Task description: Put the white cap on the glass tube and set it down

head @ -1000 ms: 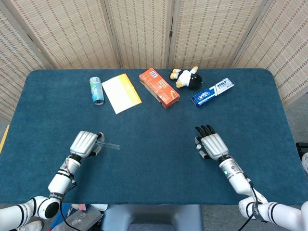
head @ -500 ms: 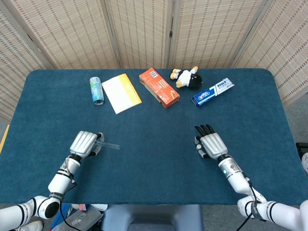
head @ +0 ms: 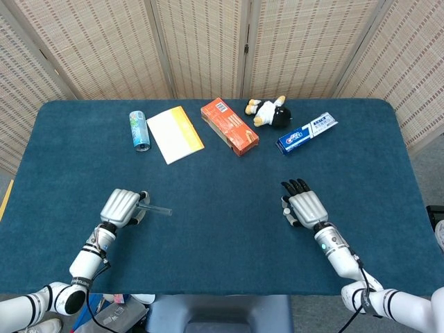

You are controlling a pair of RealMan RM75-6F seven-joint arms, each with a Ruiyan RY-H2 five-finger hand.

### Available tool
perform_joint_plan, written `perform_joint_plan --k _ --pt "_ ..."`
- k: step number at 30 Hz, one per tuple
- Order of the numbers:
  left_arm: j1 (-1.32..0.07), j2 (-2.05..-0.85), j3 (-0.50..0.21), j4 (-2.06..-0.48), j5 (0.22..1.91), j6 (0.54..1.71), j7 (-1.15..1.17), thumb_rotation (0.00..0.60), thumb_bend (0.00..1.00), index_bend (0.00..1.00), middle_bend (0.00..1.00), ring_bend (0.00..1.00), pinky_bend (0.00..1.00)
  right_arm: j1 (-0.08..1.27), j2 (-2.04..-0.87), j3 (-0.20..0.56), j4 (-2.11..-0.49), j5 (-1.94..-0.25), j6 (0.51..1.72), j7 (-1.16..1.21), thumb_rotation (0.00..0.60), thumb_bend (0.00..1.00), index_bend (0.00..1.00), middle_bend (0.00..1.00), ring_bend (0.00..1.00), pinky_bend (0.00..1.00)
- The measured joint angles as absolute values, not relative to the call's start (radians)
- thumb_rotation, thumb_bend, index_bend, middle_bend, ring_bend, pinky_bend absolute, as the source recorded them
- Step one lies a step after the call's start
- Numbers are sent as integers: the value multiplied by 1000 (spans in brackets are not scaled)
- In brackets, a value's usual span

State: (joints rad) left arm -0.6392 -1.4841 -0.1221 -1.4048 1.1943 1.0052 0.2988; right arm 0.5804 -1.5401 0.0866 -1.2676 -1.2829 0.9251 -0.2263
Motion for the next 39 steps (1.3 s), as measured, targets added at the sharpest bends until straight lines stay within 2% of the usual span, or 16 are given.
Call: perform_joint_plan --k 13,20,27,33,39 --pt "-654 -1486 -144 -1398 1178 989 293 600 395 646 963 944 1000 576 -1508 95 -1321 -1308 961 -199 600 430 554 155 0 0" --pt "-687 -1478 -185 -1431 1126 935 267 600 395 651 968 944 1000 583 -1416 129 -1479 -1368 1020 -154 600 438 581 164 0 0" --pt "-732 -1469 -236 -1482 1060 886 240 600 412 662 973 948 1000 615 -1314 206 -1645 -1414 1064 -75 600 440 594 170 0 0" --pt "-761 -1466 -264 -1523 1015 864 217 600 427 674 973 949 1000 647 -1314 245 -1676 -1434 1089 -21 600 440 600 177 0 0" --pt "-785 -1460 -284 -1570 968 851 205 600 431 680 973 949 1000 678 -1345 253 -1672 -1448 1084 1 600 442 603 179 0 0"
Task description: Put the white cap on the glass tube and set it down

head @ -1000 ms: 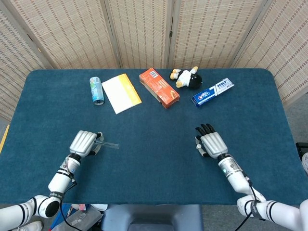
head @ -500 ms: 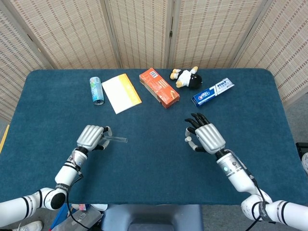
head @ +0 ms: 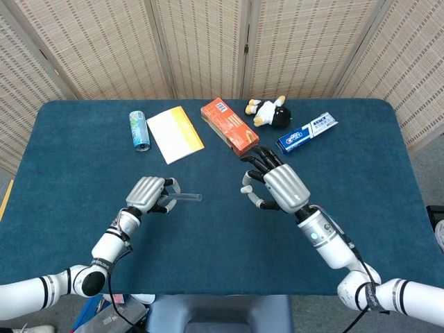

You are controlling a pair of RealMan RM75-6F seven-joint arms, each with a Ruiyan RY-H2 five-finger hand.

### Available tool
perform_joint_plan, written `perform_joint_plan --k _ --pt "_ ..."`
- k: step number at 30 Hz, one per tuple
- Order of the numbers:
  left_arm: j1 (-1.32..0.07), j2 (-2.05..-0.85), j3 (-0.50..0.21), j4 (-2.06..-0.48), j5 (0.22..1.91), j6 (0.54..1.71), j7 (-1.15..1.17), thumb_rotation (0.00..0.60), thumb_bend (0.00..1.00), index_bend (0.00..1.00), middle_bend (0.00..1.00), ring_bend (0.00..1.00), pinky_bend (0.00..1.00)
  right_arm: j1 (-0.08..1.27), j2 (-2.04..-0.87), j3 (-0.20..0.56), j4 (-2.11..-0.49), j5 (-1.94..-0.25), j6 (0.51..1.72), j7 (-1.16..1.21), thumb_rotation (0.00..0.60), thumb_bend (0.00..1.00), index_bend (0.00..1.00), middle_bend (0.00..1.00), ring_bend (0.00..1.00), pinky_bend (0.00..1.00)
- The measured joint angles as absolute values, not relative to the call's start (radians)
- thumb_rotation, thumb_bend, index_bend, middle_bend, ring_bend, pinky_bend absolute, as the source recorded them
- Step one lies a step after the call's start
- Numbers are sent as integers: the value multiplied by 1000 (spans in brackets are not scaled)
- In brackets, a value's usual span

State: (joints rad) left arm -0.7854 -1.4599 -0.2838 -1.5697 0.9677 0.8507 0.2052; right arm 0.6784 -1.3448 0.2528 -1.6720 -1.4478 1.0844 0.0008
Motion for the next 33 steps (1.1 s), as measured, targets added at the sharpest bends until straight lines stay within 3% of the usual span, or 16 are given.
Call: perform_joint_plan --k 14,33 --pt "-823 -1438 -325 -1657 872 824 120 600 432 683 973 949 1000 731 -1421 253 -1630 -1482 1096 22 600 449 610 186 0 0" --pt "-851 -1420 -313 -1706 862 830 71 600 432 680 973 948 1000 760 -1459 247 -1602 -1482 1106 40 600 451 610 187 0 0"
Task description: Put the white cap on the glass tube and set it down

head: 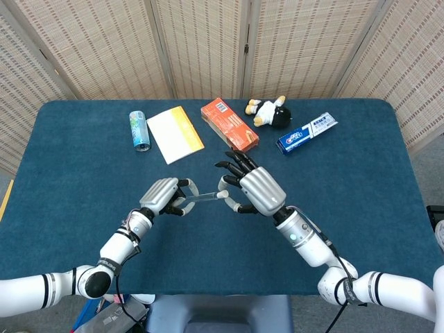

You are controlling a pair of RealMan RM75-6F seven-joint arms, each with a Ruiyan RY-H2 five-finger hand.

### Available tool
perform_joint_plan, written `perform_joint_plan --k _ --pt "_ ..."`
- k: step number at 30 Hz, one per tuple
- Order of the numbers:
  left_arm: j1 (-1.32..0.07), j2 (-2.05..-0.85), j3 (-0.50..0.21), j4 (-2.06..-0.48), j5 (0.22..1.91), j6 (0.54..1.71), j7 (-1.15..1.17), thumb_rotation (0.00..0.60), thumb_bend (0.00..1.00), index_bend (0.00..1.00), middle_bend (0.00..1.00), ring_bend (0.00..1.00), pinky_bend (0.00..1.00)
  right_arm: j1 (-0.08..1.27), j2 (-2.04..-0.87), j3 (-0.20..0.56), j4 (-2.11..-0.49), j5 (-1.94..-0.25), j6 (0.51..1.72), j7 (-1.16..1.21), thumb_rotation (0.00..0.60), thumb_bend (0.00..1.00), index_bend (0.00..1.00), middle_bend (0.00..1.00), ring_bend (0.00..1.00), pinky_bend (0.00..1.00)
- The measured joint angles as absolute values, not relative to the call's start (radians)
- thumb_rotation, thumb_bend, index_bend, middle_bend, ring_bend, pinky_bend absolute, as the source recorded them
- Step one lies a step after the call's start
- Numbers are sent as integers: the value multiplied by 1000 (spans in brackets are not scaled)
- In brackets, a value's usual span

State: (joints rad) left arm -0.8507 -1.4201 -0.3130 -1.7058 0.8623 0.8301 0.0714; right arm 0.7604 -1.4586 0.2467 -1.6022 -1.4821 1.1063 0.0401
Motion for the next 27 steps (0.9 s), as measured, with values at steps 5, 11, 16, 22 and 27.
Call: perform_joint_plan --k 5,11,16,22,27 --pt "-859 -1421 -308 -1709 852 837 75 600 432 680 973 948 1000 767 -1464 243 -1598 -1478 1099 42 600 451 610 187 0 0" --pt "-867 -1418 -301 -1717 849 845 81 600 432 679 973 948 1000 776 -1470 242 -1593 -1473 1094 37 600 451 610 187 0 0" --pt "-873 -1422 -296 -1715 843 848 84 600 432 679 973 948 1000 781 -1473 241 -1590 -1470 1091 37 600 451 610 187 0 0" --pt "-882 -1426 -289 -1713 838 848 86 600 432 679 973 948 1000 789 -1479 242 -1582 -1463 1085 36 600 455 610 187 0 0" --pt "-888 -1427 -288 -1715 836 852 87 600 432 679 972 948 1000 796 -1488 241 -1574 -1459 1080 37 600 456 610 187 0 0"
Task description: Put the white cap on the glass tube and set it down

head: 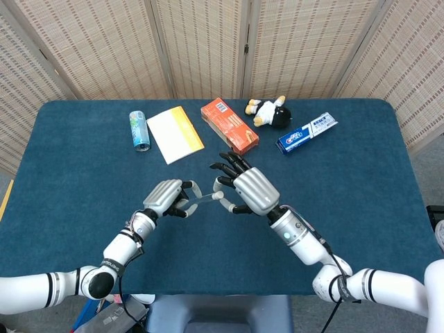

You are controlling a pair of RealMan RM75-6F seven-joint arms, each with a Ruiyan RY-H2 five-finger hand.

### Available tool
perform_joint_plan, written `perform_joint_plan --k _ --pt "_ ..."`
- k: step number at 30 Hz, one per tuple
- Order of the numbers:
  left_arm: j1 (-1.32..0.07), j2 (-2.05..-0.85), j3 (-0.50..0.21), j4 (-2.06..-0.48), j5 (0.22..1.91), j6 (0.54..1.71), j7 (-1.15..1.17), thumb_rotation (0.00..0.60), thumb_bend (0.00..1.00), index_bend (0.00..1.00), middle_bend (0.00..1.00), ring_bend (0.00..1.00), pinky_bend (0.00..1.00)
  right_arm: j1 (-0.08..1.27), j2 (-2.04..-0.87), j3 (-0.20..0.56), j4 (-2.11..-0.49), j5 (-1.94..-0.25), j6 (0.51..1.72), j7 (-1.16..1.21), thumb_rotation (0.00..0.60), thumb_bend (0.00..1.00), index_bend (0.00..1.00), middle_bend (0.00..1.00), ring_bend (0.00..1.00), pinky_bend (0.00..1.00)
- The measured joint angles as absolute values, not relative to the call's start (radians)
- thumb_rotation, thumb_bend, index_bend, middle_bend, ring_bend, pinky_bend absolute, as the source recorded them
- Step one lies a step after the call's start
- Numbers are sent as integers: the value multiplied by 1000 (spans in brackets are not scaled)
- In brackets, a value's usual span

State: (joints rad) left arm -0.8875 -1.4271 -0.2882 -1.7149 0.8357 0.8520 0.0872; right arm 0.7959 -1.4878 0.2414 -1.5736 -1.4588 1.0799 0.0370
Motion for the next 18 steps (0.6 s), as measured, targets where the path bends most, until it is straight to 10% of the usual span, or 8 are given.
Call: perform_joint_plan --k 15,18 --pt "-900 -1422 -283 -1712 824 853 88 600 432 681 972 948 1000 811 -1507 236 -1546 -1452 1068 40 600 448 610 188 0 0" --pt "-899 -1421 -280 -1710 825 853 87 600 432 681 973 948 1000 812 -1506 233 -1544 -1446 1063 35 600 304 568 152 0 0"
